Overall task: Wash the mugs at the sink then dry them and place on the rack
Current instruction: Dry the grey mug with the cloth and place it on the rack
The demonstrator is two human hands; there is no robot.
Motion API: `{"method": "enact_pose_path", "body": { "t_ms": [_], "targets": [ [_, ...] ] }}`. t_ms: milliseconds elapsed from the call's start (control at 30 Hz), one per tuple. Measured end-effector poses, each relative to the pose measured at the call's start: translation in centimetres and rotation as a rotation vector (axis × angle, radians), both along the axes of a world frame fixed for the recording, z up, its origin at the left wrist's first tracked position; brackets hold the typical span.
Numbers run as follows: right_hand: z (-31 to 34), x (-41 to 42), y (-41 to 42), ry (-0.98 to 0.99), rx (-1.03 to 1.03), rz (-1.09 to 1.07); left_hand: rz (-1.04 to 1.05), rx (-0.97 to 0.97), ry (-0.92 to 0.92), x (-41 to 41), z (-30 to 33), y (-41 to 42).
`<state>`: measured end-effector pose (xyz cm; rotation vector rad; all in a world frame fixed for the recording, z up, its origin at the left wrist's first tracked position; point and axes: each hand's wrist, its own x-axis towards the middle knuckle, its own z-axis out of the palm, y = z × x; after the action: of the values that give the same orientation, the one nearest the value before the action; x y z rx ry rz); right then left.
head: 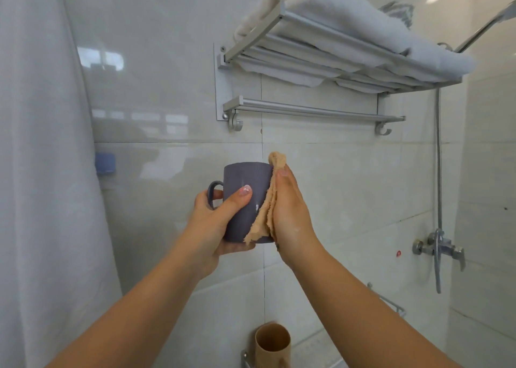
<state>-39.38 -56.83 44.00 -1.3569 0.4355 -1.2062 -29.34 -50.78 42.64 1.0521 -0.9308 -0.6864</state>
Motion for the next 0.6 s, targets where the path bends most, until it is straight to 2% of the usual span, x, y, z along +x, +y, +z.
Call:
{"method": "enact_pose_path", "body": {
  "t_ms": [100,167,333,433,500,600],
  "targets": [
    [-0.3,-0.8,-0.6,-0.049,0.136,0.058,-0.036,-0.005,0.008,-0.3,0.2,0.0],
    [-0.6,-0.5,-0.4,-0.046,0.099,0.010,-0.022,-0.002,0.010,-0.6,0.3,-0.3],
    [-2.9,0.8,1.2,-0.020,-0.309,-0.176,0.146,-0.020,0.010,-1.2,0.1,-1.1],
    [-3.1,0.6,1.6,-0.017,-0.422,-0.224,0.239,-0.022,-0.049,-1.6,-0.3,-1.0],
    [-2.2,0.4,1.0,-0.043,-0.381,-0.213,0.251,-0.040,-0.071,-1.8,-0.4,-0.7],
    [-0.9,0.0,-0.5,-0.035,-0.114,-0.080,0.195,-0.034,-0.085,-2.3,-0.4,-0.1]
  ]
}}
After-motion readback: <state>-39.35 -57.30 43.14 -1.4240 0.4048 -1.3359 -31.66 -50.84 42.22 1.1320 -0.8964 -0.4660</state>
